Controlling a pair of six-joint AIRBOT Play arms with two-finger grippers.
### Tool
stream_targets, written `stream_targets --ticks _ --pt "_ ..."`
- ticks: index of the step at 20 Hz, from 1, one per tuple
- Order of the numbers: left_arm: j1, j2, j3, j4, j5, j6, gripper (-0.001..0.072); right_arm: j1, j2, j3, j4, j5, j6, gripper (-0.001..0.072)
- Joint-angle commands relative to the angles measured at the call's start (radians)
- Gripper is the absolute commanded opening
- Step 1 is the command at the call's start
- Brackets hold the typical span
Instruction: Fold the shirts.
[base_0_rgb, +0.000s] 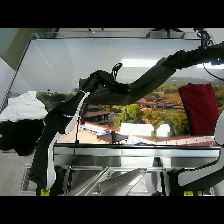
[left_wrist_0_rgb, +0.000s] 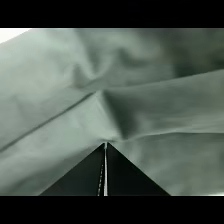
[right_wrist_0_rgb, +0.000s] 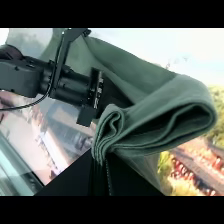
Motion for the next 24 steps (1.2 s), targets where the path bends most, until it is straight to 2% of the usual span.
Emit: stream_targets --ticks 1,3,5,8,11,13,14,15,16,17,18,19,20,23,24 --pt "0.058 0.122 0.003 -0.087 0.132 0.053 0.0020 0.033 0.011 0.005 0.012 -0.013 0.007 0.0023" --pt "0.151 0.296 -0.003 -0.085 0.280 0.094 0.0020 0.101 0.011 0.004 0.026 -0.027 0.020 0.0023" --pt "0.261 0.525 -0.079 -0.077 0.317 0.101 0.0020 0.218 0.006 0.003 0.026 -0.135 0.035 0.0023" --pt "0.412 0.811 -0.200 -0.075 0.318 0.101 0.0020 0.444 -0.056 0.003 0.043 -0.400 0.052 0.0023" --pt "0.524 1.015 -0.326 -0.075 0.317 0.122 0.0020 0.680 -0.193 0.003 0.057 -0.706 0.044 0.0024" --pt "0.566 1.101 -0.411 -0.075 0.325 0.129 0.0020 0.808 -0.309 0.003 0.084 -0.909 0.016 0.0024" --pt "0.580 1.135 -0.460 -0.075 0.324 0.139 0.0020 0.864 -0.365 0.003 0.139 -1.055 -0.031 0.0024" --pt "0.579 1.168 -0.515 -0.075 0.317 0.143 0.0020 0.907 -0.411 0.003 0.196 -1.190 -0.072 0.0053" --pt "0.579 1.192 -0.567 -0.074 0.315 0.143 0.0020 0.933 -0.451 0.005 0.253 -1.247 -0.074 0.0431" --pt "0.579 1.208 -0.610 -0.075 0.318 0.149 0.0020 0.934 -0.467 0.004 0.254 -1.194 -0.069 0.0606" --pt "0.580 1.220 -0.654 -0.074 0.320 0.159 0.0020 0.917 -0.469 0.004 0.232 -1.084 -0.069 0.0484" --pt "0.580 1.231 -0.692 -0.074 0.317 0.161 0.0020 0.887 -0.460 0.004 0.220 -0.970 -0.069 0.0395" --pt "0.580 1.241 -0.724 -0.075 0.312 0.161 0.0019 0.847 -0.446 0.004 0.221 -0.864 -0.069 0.0363" --pt "0.579 1.246 -0.773 -0.076 0.311 0.168 0.0020 0.692 -0.370 0.004 0.220 -0.600 -0.023 0.0362" --pt "0.579 1.246 -0.772 -0.076 0.315 0.168 0.0020 0.636 -0.337 0.004 0.191 -0.519 0.021 0.0362"
